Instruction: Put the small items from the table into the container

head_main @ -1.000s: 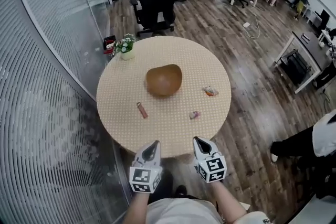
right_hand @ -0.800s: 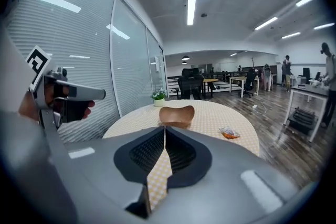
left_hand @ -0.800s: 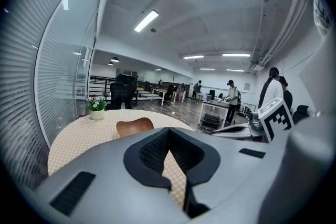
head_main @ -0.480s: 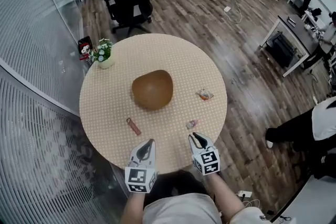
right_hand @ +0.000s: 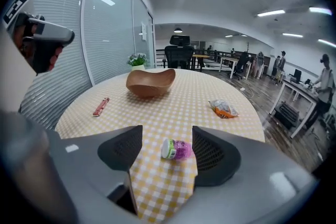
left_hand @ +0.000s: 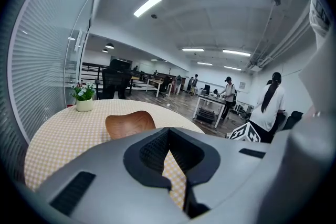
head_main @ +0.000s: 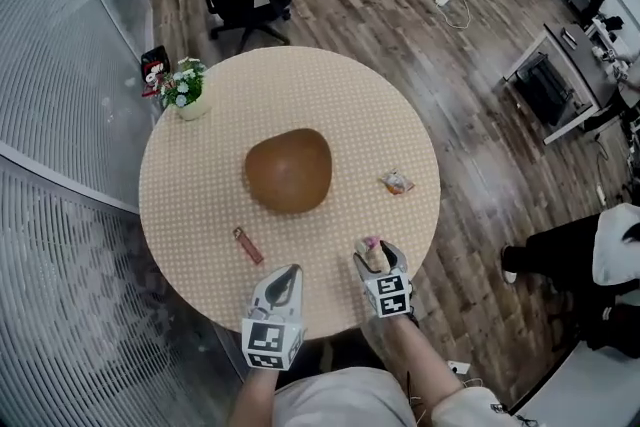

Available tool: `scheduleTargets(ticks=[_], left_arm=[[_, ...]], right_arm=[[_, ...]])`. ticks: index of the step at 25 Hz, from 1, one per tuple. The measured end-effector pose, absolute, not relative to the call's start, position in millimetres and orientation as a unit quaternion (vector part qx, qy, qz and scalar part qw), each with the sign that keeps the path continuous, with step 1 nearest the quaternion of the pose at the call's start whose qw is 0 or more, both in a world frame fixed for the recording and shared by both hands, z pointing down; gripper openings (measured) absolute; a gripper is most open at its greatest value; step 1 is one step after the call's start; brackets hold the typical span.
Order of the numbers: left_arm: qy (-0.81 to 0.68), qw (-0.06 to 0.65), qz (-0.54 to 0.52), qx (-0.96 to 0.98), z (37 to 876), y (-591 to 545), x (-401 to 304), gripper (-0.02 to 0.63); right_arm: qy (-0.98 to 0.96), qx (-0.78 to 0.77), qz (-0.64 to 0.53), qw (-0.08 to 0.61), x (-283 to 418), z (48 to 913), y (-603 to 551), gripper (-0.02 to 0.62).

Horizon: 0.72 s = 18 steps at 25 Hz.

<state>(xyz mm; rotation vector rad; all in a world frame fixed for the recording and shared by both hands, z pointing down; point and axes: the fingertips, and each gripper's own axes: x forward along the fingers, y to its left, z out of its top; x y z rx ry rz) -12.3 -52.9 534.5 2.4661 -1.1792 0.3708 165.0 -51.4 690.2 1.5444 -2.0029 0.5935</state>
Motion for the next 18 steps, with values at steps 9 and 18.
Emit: scheduleTargets(ticks=[9,18], left_arm=[[-0.438,0.206,0.152,0.862,553,-67,-16,0.006],[-0.442,0.208,0.163,0.857,562,-77,-17,0.006]], right_arm=[[-0.728,0.556,0.219,0.336,176,750,-66,0.318],[-0.724,0.539,0.218,0.371,187,775,-83,0.311]])
